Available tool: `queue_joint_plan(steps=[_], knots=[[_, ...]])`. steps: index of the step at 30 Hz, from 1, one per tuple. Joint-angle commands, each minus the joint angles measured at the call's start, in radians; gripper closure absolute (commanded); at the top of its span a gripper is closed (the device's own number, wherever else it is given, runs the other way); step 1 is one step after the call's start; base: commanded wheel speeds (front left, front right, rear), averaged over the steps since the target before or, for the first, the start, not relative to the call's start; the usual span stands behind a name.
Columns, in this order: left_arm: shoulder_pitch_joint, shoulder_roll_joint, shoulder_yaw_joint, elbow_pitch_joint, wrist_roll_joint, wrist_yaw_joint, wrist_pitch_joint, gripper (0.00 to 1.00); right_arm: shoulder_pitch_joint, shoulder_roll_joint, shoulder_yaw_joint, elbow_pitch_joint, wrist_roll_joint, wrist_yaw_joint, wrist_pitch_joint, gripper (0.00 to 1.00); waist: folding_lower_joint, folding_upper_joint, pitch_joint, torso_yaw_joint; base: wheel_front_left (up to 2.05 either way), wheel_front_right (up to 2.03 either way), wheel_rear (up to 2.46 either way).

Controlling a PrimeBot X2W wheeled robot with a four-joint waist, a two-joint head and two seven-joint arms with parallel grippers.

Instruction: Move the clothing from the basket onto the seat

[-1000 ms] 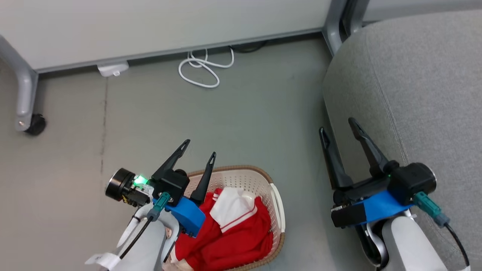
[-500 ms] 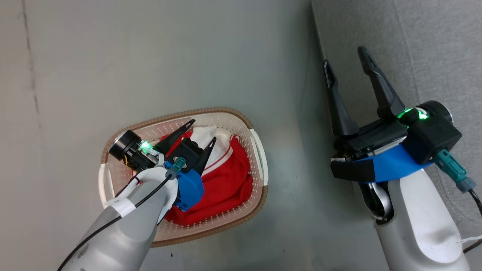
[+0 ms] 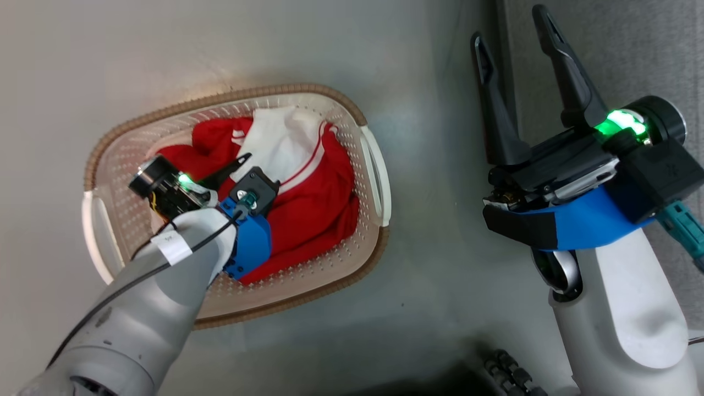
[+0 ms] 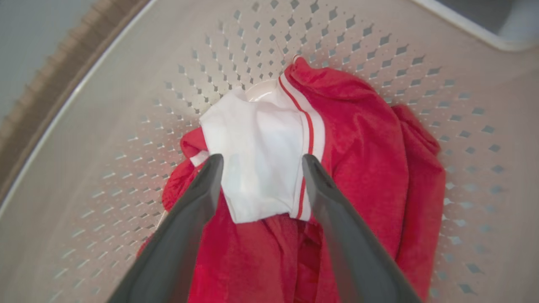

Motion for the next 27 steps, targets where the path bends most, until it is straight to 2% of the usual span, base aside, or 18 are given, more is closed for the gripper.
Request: queue_joint_plan(steps=[1,8,12,16,23,27], knots=[[-0.029,0.008,-0.015,0.008,-0.011,0.000,0.005,0.00,-0.019,-0.003,-0.001,-0.013,-0.009,0.000,-0.004,0.00,-0.0002,0.0000,0.053,-0.011,0.00,0.00,0.00],[-0.111,0.027,-0.078,0.046,-0.069,-0.001,0.074,0.00,0.000,-0.003,-0.006,-0.061,-0.021,0.000,-0.004,0.00,-0.0002,0.0000,0.131,-0.016,0.00,0.00,0.00],[-0.148,0.015,-0.112,0.050,-0.120,-0.001,0.113,0.00,0.017,-0.003,-0.014,-0.091,-0.023,0.000,-0.004,0.00,-0.0002,0.0000,0.170,-0.019,0.00,0.00,0.00],[-0.159,0.001,-0.160,0.050,-0.139,-0.001,0.127,0.00,0.035,-0.003,-0.020,-0.101,-0.029,0.000,-0.004,0.00,-0.0002,0.0000,0.181,-0.012,0.00,0.00,0.00],[-0.161,-0.016,-0.278,0.061,-0.138,-0.001,0.226,0.00,0.070,-0.003,-0.023,-0.127,-0.042,0.000,-0.004,0.00,-0.0002,0.0000,0.188,0.001,0.00,0.00,0.00],[-0.172,-0.028,-0.282,0.062,-0.181,-0.001,0.212,0.00,0.092,-0.003,-0.030,-0.149,-0.052,0.000,-0.004,0.00,-0.0002,0.0000,0.190,0.009,0.00,0.00,0.00]])
